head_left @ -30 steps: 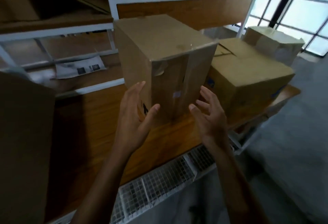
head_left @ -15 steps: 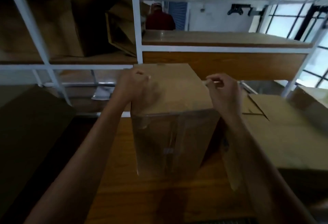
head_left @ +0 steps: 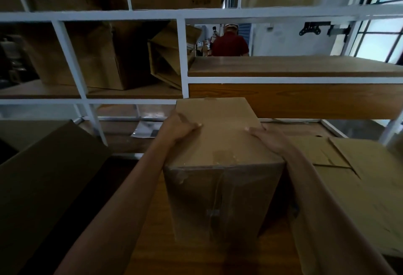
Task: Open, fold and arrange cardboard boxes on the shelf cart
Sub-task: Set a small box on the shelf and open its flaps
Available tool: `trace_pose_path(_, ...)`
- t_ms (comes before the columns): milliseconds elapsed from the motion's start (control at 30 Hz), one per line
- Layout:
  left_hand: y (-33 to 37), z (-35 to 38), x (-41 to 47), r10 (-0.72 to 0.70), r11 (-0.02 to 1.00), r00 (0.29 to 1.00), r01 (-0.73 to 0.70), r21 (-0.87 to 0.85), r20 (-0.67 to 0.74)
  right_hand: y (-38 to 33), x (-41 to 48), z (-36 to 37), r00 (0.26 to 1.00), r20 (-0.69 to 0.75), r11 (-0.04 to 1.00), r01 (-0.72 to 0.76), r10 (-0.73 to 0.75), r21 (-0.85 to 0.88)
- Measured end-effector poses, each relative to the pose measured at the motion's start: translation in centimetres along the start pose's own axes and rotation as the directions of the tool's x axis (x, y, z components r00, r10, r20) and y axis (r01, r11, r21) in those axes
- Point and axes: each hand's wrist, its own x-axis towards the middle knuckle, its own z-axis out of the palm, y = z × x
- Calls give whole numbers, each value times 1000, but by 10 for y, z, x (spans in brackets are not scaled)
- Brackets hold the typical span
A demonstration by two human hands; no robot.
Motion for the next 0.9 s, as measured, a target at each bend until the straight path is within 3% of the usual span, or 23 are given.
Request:
trace_pose_path(233,-4,-9,-37,66,998,997,-66,16,-32,3,-50,0,994,-96,997,64,-61,34)
trace_pose_path(433,-25,-16,-122,331,939,931,-308,154,-155,10,-144,10,958,-249,982,169,-144,83)
trace_pose_path(533,-42,-20,-155,388,920,899,-392,21,-206,15,-194,26,906,-368,967,248,-208,64)
trace_pose_path(700,-70,-35,-183,332,788,923,-386,-479,-197,21,-240,52,861,-424,941,333,-280,55)
trace_pose_path(900,-125,-53,-204,338,818,906,-416,-397,-255,32,-264,128,798,-527,942,336,-293,-14)
